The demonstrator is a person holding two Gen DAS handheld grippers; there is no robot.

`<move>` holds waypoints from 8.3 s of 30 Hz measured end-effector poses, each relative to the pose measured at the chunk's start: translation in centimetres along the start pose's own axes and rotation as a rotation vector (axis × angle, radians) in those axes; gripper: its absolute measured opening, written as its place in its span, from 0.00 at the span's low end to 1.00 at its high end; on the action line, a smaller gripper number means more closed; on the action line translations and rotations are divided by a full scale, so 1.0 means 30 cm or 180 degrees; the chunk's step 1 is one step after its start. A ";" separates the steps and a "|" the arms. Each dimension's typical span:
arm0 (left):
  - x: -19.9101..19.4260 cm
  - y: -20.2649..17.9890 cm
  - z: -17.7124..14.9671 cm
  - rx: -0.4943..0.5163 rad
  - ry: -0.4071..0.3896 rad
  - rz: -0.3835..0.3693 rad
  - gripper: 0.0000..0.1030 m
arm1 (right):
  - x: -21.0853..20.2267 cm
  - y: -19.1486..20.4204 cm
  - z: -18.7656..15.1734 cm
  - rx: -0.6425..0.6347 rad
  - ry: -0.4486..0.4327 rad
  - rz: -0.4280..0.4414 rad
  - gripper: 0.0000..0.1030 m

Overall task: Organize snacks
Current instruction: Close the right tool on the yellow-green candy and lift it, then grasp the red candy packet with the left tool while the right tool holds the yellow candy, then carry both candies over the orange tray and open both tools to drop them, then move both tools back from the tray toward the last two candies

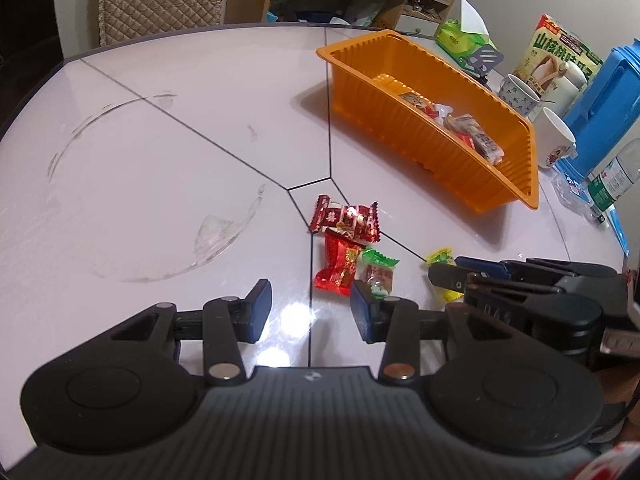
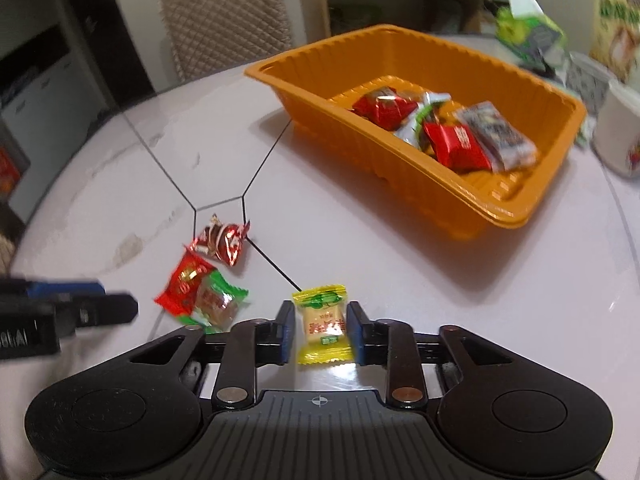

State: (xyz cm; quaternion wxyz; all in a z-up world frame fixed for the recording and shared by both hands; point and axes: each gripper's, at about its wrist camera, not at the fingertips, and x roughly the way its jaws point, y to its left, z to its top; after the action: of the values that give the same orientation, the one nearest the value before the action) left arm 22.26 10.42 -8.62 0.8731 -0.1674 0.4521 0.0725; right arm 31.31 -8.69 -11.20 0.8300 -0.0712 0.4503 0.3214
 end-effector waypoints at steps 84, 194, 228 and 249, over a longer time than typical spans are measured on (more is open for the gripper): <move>0.018 -0.301 0.408 0.0712 -0.0625 -0.0380 0.19 | -0.280 -0.307 0.302 0.0676 -0.0665 0.0200 0.20; -0.190 -0.217 0.041 -0.0047 -0.0250 -0.0158 0.40 | -0.402 -0.232 0.021 0.0889 -0.0342 0.0494 0.69; -0.203 -0.106 -0.169 -0.0010 0.0086 0.0128 0.40 | -0.284 0.023 -0.129 0.0455 0.0226 0.0693 0.69; -0.117 0.056 -0.113 -0.0119 0.0062 0.0221 0.40 | -0.100 0.111 -0.038 0.0423 0.0268 0.0583 0.69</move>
State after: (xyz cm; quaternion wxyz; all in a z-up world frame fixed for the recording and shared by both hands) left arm 17.17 10.87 -7.96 0.8623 -0.1685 0.4647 0.1095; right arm 27.36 -7.96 -8.91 0.7803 0.0120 0.5097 0.3621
